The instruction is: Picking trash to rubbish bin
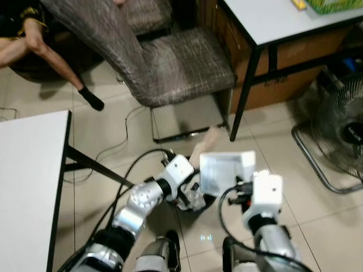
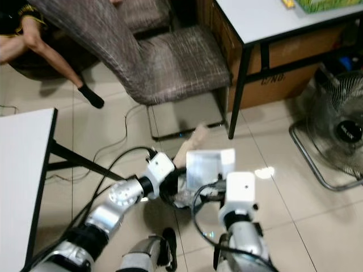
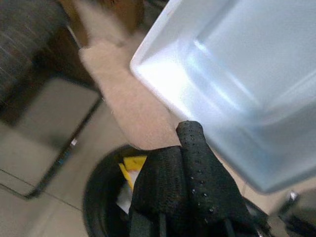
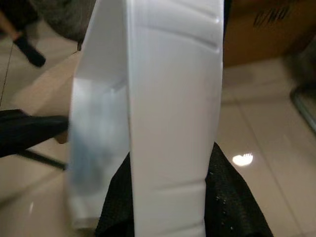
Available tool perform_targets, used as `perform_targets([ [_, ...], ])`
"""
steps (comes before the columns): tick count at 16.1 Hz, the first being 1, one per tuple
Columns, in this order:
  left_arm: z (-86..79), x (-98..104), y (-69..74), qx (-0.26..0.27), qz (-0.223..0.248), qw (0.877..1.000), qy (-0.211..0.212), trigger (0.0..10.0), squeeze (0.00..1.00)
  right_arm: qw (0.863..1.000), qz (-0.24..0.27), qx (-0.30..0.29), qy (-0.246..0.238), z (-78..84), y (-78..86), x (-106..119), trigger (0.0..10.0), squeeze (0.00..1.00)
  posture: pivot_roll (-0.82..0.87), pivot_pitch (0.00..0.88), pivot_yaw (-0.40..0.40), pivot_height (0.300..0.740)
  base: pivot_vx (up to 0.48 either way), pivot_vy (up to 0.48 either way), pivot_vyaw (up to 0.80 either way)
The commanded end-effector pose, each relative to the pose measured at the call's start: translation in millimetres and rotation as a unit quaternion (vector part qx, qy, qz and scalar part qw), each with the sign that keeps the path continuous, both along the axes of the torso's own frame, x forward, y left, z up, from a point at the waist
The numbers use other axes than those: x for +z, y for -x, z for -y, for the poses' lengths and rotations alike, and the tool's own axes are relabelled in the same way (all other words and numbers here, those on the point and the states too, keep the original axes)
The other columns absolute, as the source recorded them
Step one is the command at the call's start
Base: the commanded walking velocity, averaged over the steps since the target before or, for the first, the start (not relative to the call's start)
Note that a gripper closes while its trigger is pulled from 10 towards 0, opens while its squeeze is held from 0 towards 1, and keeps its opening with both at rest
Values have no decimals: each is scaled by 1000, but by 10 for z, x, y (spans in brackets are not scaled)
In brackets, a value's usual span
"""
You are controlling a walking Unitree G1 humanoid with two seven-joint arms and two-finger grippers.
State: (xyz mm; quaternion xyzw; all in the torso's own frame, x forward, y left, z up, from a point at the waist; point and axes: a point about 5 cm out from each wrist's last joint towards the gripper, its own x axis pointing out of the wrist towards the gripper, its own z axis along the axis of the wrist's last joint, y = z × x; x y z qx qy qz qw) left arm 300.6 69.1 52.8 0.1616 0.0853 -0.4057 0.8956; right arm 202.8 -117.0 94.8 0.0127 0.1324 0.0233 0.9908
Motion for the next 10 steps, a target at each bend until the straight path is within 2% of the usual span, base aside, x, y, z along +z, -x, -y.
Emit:
perform_targets([
  [1,18,-80,30,-3,-3,1000,-14,10000,0,999,-46,18,-14,-110,79,-120,10000,0,-13,312,131,740,0,0,0],
  [2,26,-106,31,0,-6,1000,-17,10000,0,997,-65,22,-18,-126,110,-160,10000,0,-17,306,126,740,0,0,0],
  [5,60,-233,27,26,-16,999,-43,10000,0,990,-134,-42,-33,0,349,-358,10000,0,-44,285,102,740,0,0,0],
  [6,62,-251,32,29,-18,998,-46,10000,0,988,-140,-54,-36,27,393,-367,10000,0,-68,276,94,740,0,0,0],
  [10,96,-368,96,19,-26,997,-76,10000,0,981,-143,-123,-44,167,676,-188,10000,0,-139,277,96,740,0,0,0],
])
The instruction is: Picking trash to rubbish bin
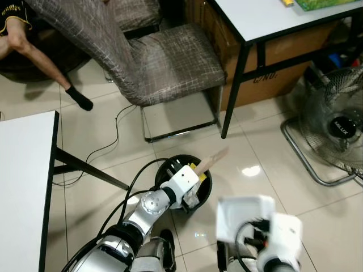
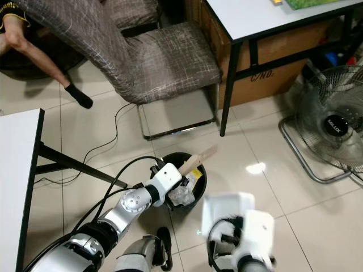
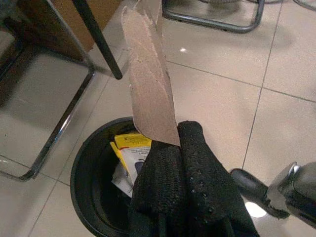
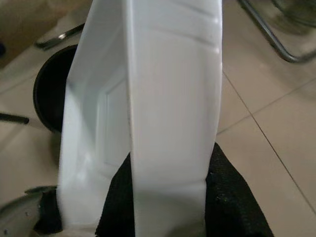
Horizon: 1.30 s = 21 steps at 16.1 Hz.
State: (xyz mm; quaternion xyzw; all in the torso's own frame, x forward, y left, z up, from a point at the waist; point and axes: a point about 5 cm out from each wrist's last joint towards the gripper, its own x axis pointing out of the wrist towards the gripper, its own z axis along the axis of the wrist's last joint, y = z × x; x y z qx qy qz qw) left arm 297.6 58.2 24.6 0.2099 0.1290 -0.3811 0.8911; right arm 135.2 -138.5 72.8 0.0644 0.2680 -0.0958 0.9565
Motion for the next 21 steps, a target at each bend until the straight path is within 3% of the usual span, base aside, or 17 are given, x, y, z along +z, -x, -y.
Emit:
perform_targets([
  [1,-1,-95,75,-6,-11,1000,-15,10000,0,1000,1,-7,-9,-40,28,62,10000,0,-139,277,96,740,0,0,0],
  [6,119,-212,202,-32,-3,998,-54,10000,0,999,25,-19,7,-104,161,344,10000,0,-213,320,116,740,0,0,0],
  [10,57,-165,99,22,7,998,-54,10000,0,999,46,-19,-1,-153,155,510,10000,0,-226,342,115,740,0,0,0],
  [18,-66,-143,3,90,20,993,-72,10000,0,999,31,-11,-5,-204,194,525,10000,0,-240,362,107,740,0,0,0],
  [21,-194,-143,-48,133,18,987,-84,10000,0,999,35,-6,-4,-216,184,552,10000,0,-246,370,101,740,0,0,0],
])
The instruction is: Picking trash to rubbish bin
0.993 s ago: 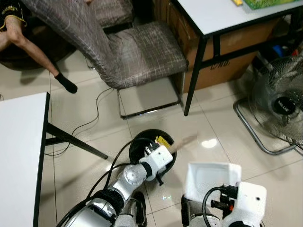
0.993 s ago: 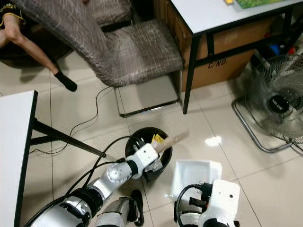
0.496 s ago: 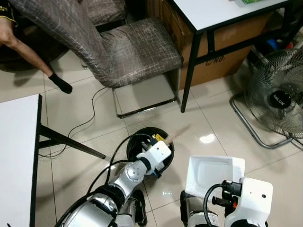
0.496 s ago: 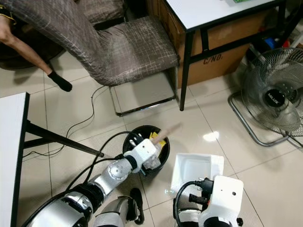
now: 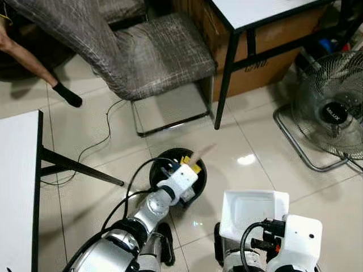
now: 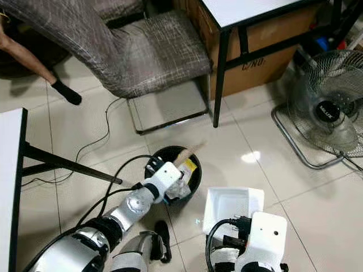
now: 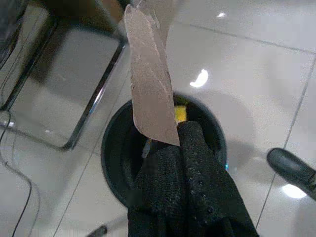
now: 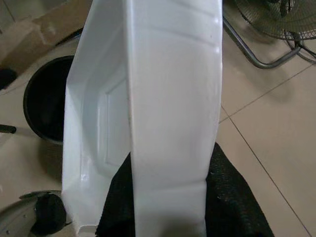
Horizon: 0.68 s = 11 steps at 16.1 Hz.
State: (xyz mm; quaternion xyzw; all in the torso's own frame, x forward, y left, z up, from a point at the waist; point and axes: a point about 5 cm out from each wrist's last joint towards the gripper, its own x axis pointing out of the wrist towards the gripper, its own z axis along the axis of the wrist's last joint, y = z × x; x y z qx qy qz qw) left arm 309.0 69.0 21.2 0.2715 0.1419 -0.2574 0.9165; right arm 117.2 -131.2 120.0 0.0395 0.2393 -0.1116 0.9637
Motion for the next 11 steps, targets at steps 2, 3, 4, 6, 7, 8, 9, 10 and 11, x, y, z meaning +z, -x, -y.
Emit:
perform_targets([
  [2,-120,-99,37,37,-29,999,-8,10000,0,999,12,8,-33,-146,-10,94,10000,0,-250,374,98,740,0,0,0],
  [3,-121,-72,6,46,-30,999,-3,10000,0,999,18,14,-30,-152,-28,113,10000,0,-253,377,95,740,0,0,0],
  [4,-115,-57,-9,50,-31,998,4,10000,0,999,21,17,-28,-154,-37,122,10000,0,-253,377,95,740,0,0,0],
  [6,-96,3,-65,61,-31,997,19,10000,0,999,27,24,-26,-159,-63,141,10000,0,-253,377,95,740,0,0,0],
  [7,-96,31,-91,65,-29,997,24,10000,0,999,29,27,-25,-163,-70,147,10000,0,-256,378,93,740,0,0,0],
  [8,-135,93,-157,82,-26,996,32,10000,0,999,32,37,-22,-177,-87,158,10000,0,-258,380,90,740,0,0,0],
  [9,-135,93,-157,82,-26,996,32,10000,0,999,32,37,-22,-177,-87,158,10000,0,-258,380,90,740,0,0,0],
  [10,-181,138,-207,95,-24,994,36,10000,0,998,35,47,-22,-200,-95,168,10000,0,-259,382,88,740,0,0,0],
  [11,-193,149,-219,99,-24,994,38,10000,0,998,35,50,-21,-207,-95,172,10000,0,-257,383,86,740,0,0,0],
])
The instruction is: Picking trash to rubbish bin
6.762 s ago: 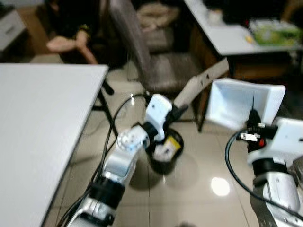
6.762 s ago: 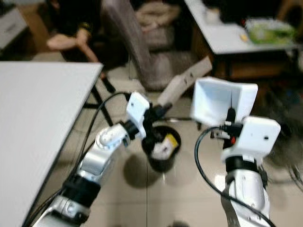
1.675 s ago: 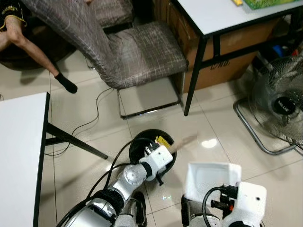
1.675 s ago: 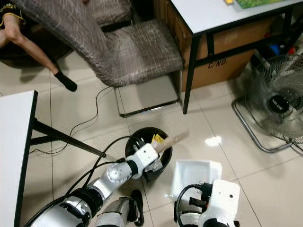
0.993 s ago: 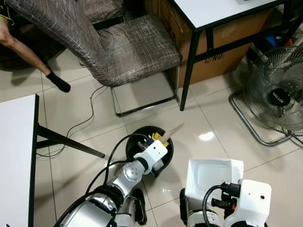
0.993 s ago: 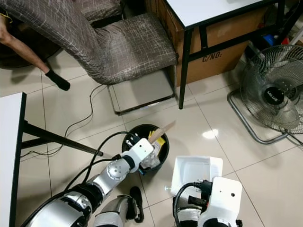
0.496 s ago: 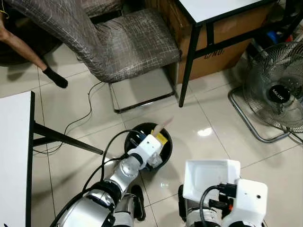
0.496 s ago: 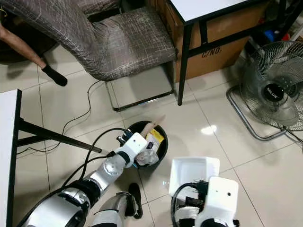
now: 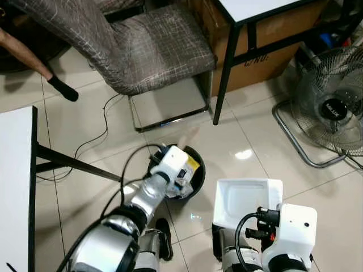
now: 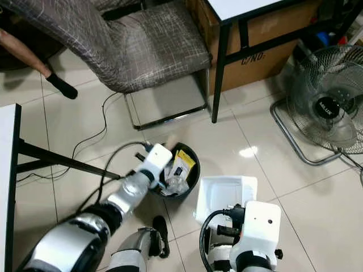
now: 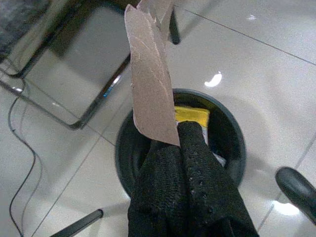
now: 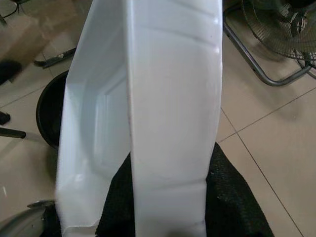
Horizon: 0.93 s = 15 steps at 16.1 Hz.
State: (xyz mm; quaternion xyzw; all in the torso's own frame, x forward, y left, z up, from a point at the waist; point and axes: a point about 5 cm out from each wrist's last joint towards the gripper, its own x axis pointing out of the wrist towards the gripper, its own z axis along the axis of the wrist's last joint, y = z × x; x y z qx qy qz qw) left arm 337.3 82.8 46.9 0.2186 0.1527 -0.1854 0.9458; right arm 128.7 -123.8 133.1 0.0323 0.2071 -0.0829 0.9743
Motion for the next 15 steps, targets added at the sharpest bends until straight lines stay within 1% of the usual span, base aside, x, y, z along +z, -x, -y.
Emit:
perform_targets([
  [1,-65,-100,55,19,-24,1000,-2,10000,0,999,0,24,-24,-140,20,44,10000,0,-256,384,84,740,0,0,0],
  [3,-103,-80,31,36,-21,999,3,10000,0,999,4,33,-23,-156,8,55,10000,0,-257,384,81,740,0,0,0],
  [6,-148,-61,8,47,-17,999,-1,10000,0,999,6,41,-21,-167,-2,69,10000,0,-258,383,77,740,0,0,0],
  [8,-180,-48,-7,54,-18,998,4,10000,12,999,6,43,-20,-168,-1,72,10000,0,-257,382,75,740,0,0,0],
  [9,-203,-41,-15,60,-19,998,9,10000,753,999,6,45,-20,-169,-5,75,10000,0,-256,382,73,740,0,0,0],
  [10,-214,-41,-17,62,-19,998,9,10000,867,999,7,47,-20,-171,-8,77,10000,0,-255,383,72,740,0,0,0],
  [11,-221,-41,-17,63,-18,998,8,10000,933,999,8,48,-20,-172,-10,79,10000,0,-255,383,72,740,0,0,0],
  [12,-236,-48,-13,65,-17,998,4,10000,941,999,7,50,-19,-173,-6,81,10000,0,-255,384,70,740,0,0,0],
  [13,-242,-52,-10,66,-16,998,3,10000,1000,999,7,50,-19,-171,-5,80,10000,0,-255,384,70,740,0,0,0],
  [15,-242,-57,-6,67,-16,998,1,10000,1000,999,6,51,-17,-167,-6,76,10000,0,-256,383,67,740,0,0,0],
])
